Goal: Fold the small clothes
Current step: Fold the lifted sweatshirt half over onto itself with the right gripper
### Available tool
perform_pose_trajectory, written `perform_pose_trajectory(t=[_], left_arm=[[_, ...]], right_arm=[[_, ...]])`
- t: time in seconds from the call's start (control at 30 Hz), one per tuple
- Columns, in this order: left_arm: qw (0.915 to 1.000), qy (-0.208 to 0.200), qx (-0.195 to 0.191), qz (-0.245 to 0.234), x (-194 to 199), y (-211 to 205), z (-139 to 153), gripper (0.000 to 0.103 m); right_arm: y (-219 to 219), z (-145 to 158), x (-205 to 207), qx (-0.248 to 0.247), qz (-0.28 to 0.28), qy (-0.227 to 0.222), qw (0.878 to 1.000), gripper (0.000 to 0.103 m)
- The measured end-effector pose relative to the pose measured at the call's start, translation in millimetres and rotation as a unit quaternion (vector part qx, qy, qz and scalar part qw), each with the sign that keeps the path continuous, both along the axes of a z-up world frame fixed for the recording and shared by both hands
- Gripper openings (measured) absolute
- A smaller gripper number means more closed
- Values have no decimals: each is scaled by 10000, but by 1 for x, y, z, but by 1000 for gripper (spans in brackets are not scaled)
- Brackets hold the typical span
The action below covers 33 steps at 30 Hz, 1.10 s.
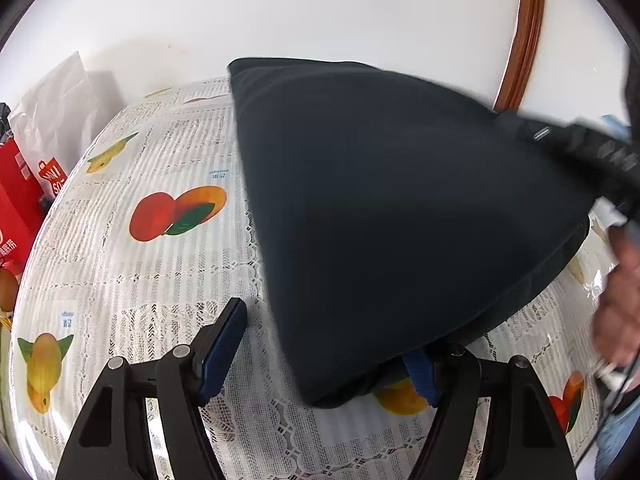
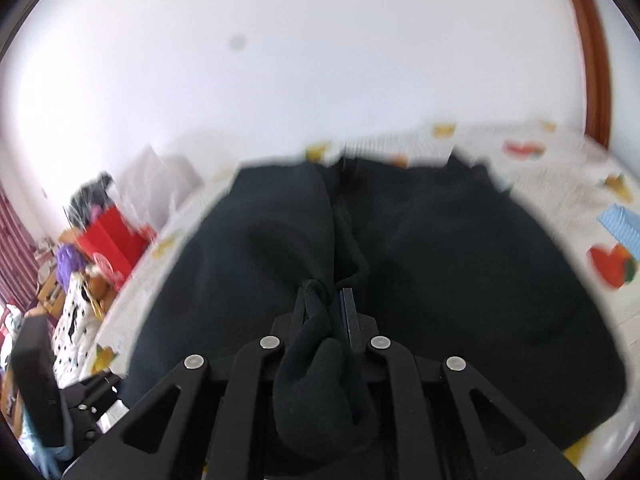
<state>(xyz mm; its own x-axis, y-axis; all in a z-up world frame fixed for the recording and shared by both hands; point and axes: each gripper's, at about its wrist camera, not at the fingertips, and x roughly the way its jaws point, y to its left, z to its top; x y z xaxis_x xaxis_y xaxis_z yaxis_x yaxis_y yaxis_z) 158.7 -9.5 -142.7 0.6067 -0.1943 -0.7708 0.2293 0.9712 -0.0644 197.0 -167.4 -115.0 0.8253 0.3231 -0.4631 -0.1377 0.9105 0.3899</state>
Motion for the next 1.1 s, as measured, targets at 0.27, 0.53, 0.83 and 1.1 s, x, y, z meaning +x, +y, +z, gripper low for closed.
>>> perform_pose_trajectory(t=[0.27,0.53,0.83,1.1], left_arm=[[10000,-46,77,-42,0,-1,0,74],[9995,-9,-240,-225,-2,3,1,72],[9994,-122,44,-331,0,-30,8,74],[9987,-234,435,-156,5,-38,7,84]], right_arm=[[-78,-5,-45,427,-758,-293,9958,11],[-72,-28,-37,-264,-716,235,9968,34],[-76,-35,4,270,-350,706,9965,46],[-70,-23,10,-71,-232,485,9985,10]])
